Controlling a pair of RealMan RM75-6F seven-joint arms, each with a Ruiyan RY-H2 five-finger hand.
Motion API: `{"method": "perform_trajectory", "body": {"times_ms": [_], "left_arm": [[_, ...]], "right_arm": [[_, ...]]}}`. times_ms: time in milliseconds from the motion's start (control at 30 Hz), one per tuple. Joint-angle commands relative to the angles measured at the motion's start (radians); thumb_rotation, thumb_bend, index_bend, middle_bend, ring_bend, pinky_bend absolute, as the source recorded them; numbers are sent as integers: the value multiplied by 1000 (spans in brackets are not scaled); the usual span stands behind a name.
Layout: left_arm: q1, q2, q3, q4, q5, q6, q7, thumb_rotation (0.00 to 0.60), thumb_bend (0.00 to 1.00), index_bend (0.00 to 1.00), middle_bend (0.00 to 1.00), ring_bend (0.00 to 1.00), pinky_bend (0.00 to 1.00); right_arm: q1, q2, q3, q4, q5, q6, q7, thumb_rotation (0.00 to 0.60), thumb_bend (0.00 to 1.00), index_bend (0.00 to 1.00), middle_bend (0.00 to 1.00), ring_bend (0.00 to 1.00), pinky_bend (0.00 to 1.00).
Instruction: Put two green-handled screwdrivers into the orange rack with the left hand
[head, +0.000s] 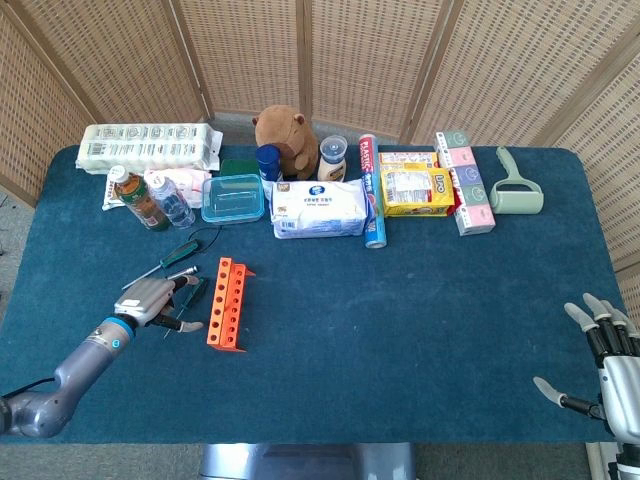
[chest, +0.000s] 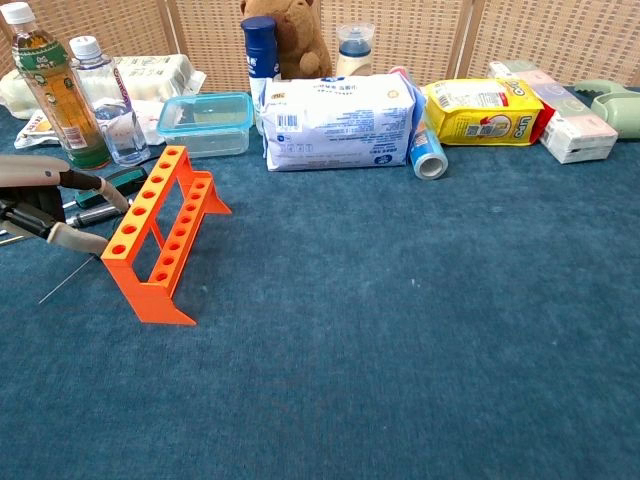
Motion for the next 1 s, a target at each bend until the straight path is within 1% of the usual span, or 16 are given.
{"method": "perform_trajectory", "body": {"times_ms": [33, 133, 200, 300, 433, 633, 733, 867, 1000], "left_arm": [[27, 22, -14, 7, 82, 21, -75, 160, 113, 161, 943, 896, 953], [23, -3, -29, 48, 90, 16, -109, 154, 112, 161, 943, 895, 953], [13, -23, -36, 77, 76, -2, -116, 157, 112, 161, 943, 895, 953], [-9, -60, -41, 126, 36, -26, -94, 155, 111, 161, 943, 896, 954], [-29, -97, -38, 159, -18, -42, -51, 153, 110, 161, 943, 895, 953], [-40, -115, -23, 166, -57, -52, -16, 160, 110, 161, 943, 896, 953], [-40, -108, -21, 149, -74, -49, -9, 161, 110, 161, 943, 895, 953], [-36, -94, -17, 132, -69, -45, -11, 154, 109, 161, 943, 896, 953], [-32, -70, -9, 114, -71, -53, -17, 161, 110, 161, 943, 896, 953]], "right_arm": [[1, -1, -1, -1, -1, -2, -2, 503, 0, 137, 54, 0, 0], [1, -1, -2, -2, -4, -3, -4, 506, 0, 137, 53, 0, 0], [1, -1, -3, -2, -4, -3, -4, 503, 0, 137, 53, 0, 0], [0, 0, -1, -3, -2, -2, -3, 498, 0, 137, 53, 0, 0], [-1, 2, -1, -4, -4, 2, 0, 499, 0, 138, 54, 0, 0], [-5, 3, -3, -4, -12, 11, 2, 500, 0, 137, 54, 0, 0], [-5, 3, -4, -4, -13, 10, 4, 500, 0, 137, 54, 0, 0], [-4, 3, -4, -4, -13, 7, 2, 499, 0, 137, 54, 0, 0], [-5, 0, -3, -5, -15, 11, -3, 498, 0, 138, 54, 0, 0]]}}
